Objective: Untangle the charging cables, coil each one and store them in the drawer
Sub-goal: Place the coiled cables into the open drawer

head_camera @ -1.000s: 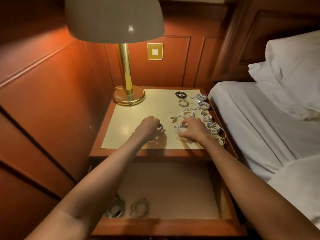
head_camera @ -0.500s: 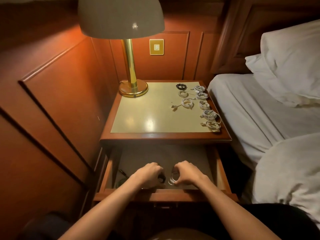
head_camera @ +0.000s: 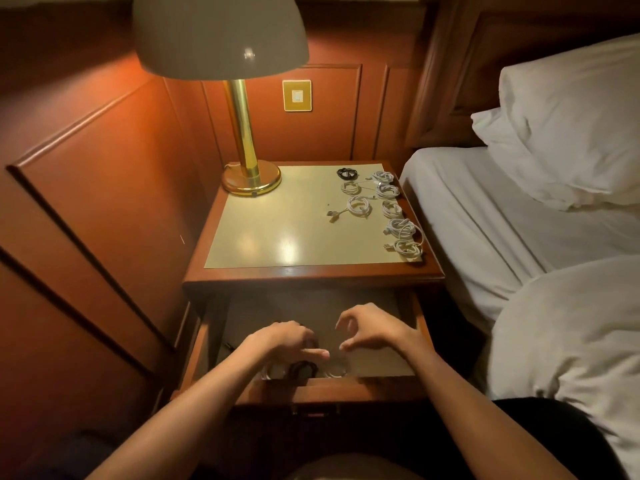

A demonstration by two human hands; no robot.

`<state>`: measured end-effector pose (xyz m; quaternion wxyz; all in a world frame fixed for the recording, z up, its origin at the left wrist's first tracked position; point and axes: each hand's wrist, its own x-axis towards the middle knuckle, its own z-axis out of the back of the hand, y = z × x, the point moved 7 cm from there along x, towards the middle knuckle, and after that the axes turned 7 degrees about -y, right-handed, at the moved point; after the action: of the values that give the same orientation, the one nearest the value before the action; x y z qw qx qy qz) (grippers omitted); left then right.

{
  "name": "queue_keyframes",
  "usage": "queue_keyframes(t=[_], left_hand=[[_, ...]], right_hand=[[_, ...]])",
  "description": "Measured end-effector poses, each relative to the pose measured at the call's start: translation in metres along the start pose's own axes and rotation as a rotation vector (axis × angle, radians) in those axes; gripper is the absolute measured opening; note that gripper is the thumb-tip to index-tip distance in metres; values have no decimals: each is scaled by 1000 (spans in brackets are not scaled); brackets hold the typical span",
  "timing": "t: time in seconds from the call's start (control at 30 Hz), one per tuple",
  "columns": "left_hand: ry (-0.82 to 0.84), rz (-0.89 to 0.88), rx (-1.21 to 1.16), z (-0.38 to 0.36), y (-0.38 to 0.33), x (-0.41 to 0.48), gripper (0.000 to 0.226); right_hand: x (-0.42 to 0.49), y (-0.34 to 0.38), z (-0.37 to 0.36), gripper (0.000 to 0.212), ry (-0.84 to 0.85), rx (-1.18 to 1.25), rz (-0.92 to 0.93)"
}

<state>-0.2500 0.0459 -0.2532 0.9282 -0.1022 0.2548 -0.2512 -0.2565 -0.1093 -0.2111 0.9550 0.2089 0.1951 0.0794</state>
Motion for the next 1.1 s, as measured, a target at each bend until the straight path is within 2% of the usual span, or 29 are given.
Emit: queue_keyframes(t=[0.1, 0.2, 0.27, 0.37, 0.5, 0.57, 0.6, 0.7, 0.77, 0.93, 1.1], left_hand=[[-174, -72, -90, 53, -19, 7, 30], [-458, -62, -249, 114, -52, 33, 22], [-614, -88, -249, 141, -80, 58, 18], [-714, -195, -118, 152, -118, 97, 28], [-708, -244, 1, 144, -139, 136, 54], [-692, -235, 34, 144, -141, 146, 69], [-692, -240, 48, 146, -141, 150, 69], [-670, -332, 110, 150, -147, 151, 40], [-651, -379, 129, 148, -152, 150, 30], [-597, -351, 116, 149, -153, 156, 18], [-594, -357, 145, 148, -143, 141, 23]], right_hand=[[-15, -4, 98, 22, -383, 229, 20], [-19, -38, 179, 16, -798, 321, -90], [0, -69, 207, 14, -879, 267, -198], [40, -106, 221, 23, -744, 160, -277], [70, -118, 215, 37, -462, 9, -161], [74, -121, 210, 46, -364, -29, -122], [76, -124, 210, 48, -343, -44, -107], [82, -133, 211, 47, -350, -57, -70], [84, -134, 211, 48, -371, -68, -41], [93, -131, 205, 51, -329, -158, -15], [97, -131, 205, 34, -350, -217, 10]])
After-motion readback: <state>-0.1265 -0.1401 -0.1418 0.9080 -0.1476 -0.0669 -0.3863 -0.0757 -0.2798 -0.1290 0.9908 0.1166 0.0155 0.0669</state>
